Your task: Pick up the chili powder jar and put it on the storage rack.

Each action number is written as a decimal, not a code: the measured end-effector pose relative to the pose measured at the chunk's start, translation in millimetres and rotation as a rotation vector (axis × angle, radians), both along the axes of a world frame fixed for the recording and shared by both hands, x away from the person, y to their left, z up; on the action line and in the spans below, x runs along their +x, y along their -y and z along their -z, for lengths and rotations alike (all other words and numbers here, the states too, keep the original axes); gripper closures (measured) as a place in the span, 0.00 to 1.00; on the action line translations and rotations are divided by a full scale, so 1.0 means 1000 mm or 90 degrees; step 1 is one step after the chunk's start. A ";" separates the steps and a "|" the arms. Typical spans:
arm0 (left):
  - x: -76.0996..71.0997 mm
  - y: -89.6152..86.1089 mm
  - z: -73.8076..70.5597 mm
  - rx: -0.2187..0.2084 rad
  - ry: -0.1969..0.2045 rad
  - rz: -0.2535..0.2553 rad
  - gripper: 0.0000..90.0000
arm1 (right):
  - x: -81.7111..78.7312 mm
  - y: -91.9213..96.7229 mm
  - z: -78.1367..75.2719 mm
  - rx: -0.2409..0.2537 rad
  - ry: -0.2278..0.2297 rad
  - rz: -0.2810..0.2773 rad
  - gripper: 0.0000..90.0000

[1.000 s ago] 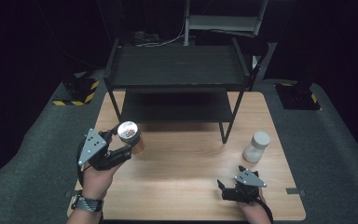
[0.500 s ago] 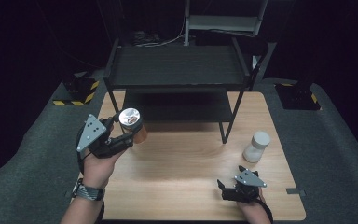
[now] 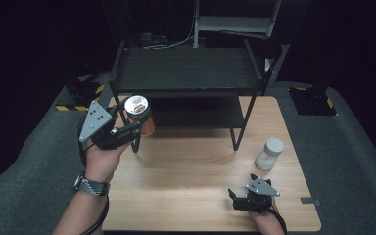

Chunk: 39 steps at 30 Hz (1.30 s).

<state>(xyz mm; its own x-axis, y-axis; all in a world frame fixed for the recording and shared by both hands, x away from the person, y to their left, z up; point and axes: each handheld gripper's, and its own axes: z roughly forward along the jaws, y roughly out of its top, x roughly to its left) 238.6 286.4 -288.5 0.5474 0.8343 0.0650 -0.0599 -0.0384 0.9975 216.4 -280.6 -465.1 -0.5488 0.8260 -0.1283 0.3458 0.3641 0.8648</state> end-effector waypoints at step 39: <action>0.050 0.032 -0.076 -0.010 0.035 -0.020 0.39 | 0.001 0.004 0.001 0.015 -0.003 0.001 0.01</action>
